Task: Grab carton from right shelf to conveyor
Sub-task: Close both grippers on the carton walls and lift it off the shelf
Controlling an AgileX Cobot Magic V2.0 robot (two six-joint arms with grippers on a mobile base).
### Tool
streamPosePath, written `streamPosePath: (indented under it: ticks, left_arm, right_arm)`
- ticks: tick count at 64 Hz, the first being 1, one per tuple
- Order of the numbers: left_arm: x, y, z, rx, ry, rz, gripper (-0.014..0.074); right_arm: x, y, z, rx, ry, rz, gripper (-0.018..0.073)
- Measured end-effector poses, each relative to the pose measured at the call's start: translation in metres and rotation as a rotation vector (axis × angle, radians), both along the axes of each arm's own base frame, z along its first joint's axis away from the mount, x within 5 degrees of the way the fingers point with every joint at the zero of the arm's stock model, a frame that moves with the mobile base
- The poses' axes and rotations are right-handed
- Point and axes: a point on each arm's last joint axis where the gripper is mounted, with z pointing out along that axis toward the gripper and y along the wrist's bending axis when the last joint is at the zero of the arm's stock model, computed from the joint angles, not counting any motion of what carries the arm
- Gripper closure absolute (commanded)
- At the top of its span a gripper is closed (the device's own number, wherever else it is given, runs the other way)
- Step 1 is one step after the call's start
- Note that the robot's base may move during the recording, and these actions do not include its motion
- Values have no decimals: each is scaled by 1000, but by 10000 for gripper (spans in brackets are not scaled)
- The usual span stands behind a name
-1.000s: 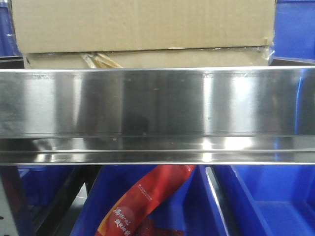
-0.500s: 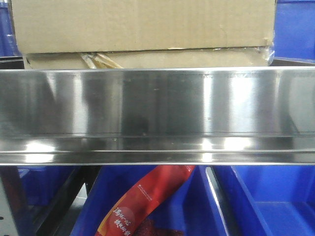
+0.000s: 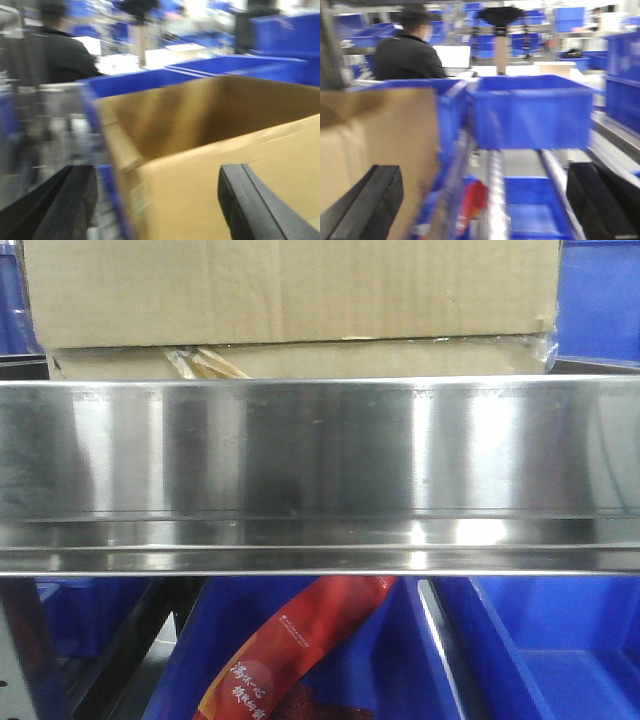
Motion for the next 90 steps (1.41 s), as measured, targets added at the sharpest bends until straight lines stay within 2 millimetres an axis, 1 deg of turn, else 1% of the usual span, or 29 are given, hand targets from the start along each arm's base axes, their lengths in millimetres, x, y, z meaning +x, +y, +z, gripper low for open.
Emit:
streamPosePath:
  ticks: [5, 6, 11, 17, 18, 19, 20, 22, 23, 24, 26, 33, 34, 35, 38, 43, 47, 50, 58, 67, 76, 90]
  left_arm:
    - [21, -13, 13, 18, 59, -14, 183]
    - [24, -15, 19, 18, 60, -11, 183]
    - [48, -26, 33, 41, 147, 5, 183]
    - [74, -34, 51, 21, 237, 46, 183]
    - [80, -36, 51, 20, 254, 52, 183]
    - [82, -36, 57, 13, 260, 61, 183]
    - [88, -38, 58, 13, 276, 67, 183]
    - [97, -39, 64, 8, 293, 87, 183]
    - [99, -38, 69, 3, 295, 97, 183]
    - [105, -39, 69, 5, 309, 106, 183]
    - [113, -38, 73, 5, 325, 124, 183]
    - [137, -34, 80, -12, 380, 191, 183]
    - [141, -33, 80, -15, 390, 200, 183]
    - [146, -32, 79, -16, 403, 214, 183]
    - [157, -29, 77, -18, 435, 240, 183]
    - [175, -27, 68, -20, 484, 268, 183]
    - [186, -27, 62, -16, 506, 282, 183]
    - [194, -27, 56, -9, 521, 290, 183]
    - [212, -29, 40, 8, 563, 304, 183]
    - [228, -29, 24, 23, 604, 320, 183]
    - [240, -28, 11, 27, 634, 336, 183]
    - [252, -28, -2, 35, 662, 347, 183]
  right_arm:
    - [10, 6, 25, 7, 32, 66, -1]
    - [12, 8, 30, 5, 38, 77, -1]
    - [32, 18, 53, -4, 101, 148, -1]
    - [58, 31, 78, -25, 190, 207, -1]
    - [60, 32, 85, -27, 190, 213, -1]
    - [68, 35, 85, -35, 224, 220, -1]
    - [70, 36, 92, -37, 224, 225, -1]
    - [81, 41, 99, -48, 261, 238, -1]
    - [89, 43, 99, -55, 296, 245, -1]
    - [91, 44, 105, -57, 297, 247, -1]
    - [103, 49, 109, -68, 337, 255, -1]
    - [142, 61, 114, -91, 482, 271, -1]
    - [151, 64, 112, -95, 507, 272, -1]
    - [154, 65, 115, -92, 518, 273, -1]
    - [171, 70, 113, -90, 564, 275, -1]
    - [189, 79, 116, -93, 591, 276, -1]
    - [204, 86, 113, -111, 616, 263, -1]
    - [217, 93, 108, -127, 634, 247, -1]
    - [242, 109, 92, -164, 675, 227, -1]
    - [271, 122, 60, -174, 771, 219, -1]
    - [286, 127, 43, -179, 817, 209, -1]
    - [296, 131, 30, -186, 848, 205, 1]
